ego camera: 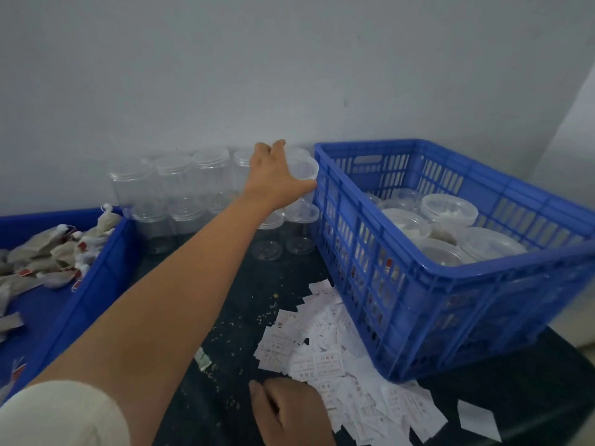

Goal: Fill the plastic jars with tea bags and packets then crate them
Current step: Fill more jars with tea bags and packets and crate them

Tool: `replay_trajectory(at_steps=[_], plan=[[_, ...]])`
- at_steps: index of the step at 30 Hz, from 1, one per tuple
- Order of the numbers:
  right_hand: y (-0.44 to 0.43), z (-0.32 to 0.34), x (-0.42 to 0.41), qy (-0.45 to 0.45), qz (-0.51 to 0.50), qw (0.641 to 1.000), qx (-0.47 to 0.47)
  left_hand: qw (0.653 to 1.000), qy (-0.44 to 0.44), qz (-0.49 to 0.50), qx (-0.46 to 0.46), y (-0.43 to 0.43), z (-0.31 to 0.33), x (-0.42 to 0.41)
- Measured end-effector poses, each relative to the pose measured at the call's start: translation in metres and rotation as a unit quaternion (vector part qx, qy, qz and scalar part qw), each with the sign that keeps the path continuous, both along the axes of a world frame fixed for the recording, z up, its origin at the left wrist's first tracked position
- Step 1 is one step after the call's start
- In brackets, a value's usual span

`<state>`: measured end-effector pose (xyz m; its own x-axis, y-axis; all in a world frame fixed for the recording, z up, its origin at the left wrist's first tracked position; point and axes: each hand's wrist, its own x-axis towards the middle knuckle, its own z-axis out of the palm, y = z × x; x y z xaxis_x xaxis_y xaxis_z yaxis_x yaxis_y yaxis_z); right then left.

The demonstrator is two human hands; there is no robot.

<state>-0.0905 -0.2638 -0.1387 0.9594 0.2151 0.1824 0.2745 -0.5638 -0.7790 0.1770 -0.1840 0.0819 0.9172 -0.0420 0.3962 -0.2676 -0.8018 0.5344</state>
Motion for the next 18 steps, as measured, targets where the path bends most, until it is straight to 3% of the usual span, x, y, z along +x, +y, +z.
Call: replay_trajectory(at_steps=[3,7,13,18], plan=[[-0.001,-0.004,0.002,-0.016,-0.013,1.000,0.006,0.998,0.007,0.013,0.069,0.019,0.018,-0.040],[-0.001,-0.006,0.001,-0.009,-0.034,0.998,0.042,0.997,0.014,0.003,0.081,0.056,0.019,-0.114],[0.000,-0.001,-0.005,-0.007,-0.027,0.999,0.027,0.978,0.104,-0.018,0.179,0.097,-0.055,-0.231],[0.004,-0.001,-0.009,-0.047,-0.024,0.998,0.037,0.985,0.086,0.056,0.137,0.120,-0.093,-0.272]])
